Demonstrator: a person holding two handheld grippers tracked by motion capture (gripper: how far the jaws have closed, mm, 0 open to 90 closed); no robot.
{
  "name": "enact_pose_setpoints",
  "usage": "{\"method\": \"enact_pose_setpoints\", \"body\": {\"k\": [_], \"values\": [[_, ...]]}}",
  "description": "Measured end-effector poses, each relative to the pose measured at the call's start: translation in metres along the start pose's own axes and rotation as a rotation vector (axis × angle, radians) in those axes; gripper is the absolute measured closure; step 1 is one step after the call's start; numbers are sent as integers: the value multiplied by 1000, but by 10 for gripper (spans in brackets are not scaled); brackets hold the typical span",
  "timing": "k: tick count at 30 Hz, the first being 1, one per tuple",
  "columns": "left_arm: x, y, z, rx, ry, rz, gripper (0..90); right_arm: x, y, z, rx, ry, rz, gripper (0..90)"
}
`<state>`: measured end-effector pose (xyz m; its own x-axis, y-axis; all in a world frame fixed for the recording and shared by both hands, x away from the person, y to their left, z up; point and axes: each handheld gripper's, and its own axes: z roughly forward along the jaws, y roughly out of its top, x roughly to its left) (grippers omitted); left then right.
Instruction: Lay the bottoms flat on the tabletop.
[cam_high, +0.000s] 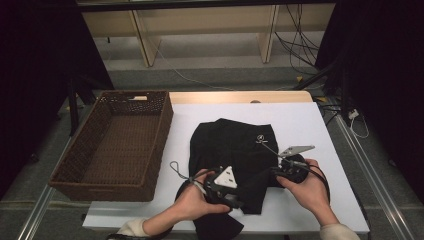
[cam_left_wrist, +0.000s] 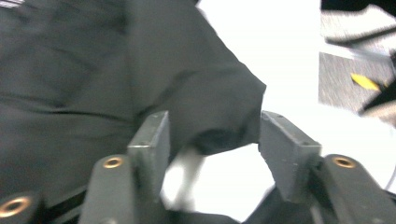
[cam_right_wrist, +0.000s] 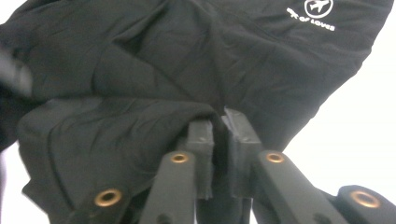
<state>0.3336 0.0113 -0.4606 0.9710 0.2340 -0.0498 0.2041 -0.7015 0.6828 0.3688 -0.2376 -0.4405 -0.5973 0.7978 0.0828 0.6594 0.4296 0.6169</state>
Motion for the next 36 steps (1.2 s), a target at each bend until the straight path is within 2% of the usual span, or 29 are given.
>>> {"method": "enact_pose_setpoints", "body": {"k": [1,3,6,7,9,11,12,14,15,16,17,19,21,23,26,31,33,36], "values": [[-2,-1,7,25,12,16,416,0,2,3,5,-10,1,788],[-4,0,16,40,23,25,423,3,5,8,11,-15,4,772],[-5,3,24,36,49,26,481,5,7,13,27,-10,-5,763],[-4,4,25,28,58,25,534,7,7,15,24,-7,-3,763],[-2,6,25,11,85,9,729,8,6,16,33,-5,-10,761],[5,7,22,-16,108,-37,857,7,5,17,29,-2,0,752],[9,7,19,-26,121,-62,870,5,5,16,29,-2,-4,743],[22,7,10,-55,156,-124,874,1,4,16,16,-15,8,692],[27,6,7,-62,166,-145,875,-3,2,17,-1,-38,6,648],[35,4,3,-75,176,-192,874,-6,1,18,-5,-57,6,612],[40,2,1,-77,184,-218,873,-10,-2,20,-2,-91,10,588],[50,-4,-1,-71,217,-263,867,-14,-5,23,15,-116,14,556],[57,-11,-1,-61,224,-313,850,-15,-6,24,11,-141,14,548],[59,-13,0,-44,242,-312,831,-14,-5,21,-7,-166,3,557],[60,-14,-1,-43,262,-308,784,-9,-2,12,-44,-195,-24,655],[62,-10,-18,-61,308,-286,732,3,-6,0,-78,-243,-78,734],[58,-9,-25,-60,300,-269,732,4,-7,-5,-94,-286,-93,769],[47,-9,-29,-38,241,-248,727,-2,-7,-10,-108,-337,-84,782]]}}
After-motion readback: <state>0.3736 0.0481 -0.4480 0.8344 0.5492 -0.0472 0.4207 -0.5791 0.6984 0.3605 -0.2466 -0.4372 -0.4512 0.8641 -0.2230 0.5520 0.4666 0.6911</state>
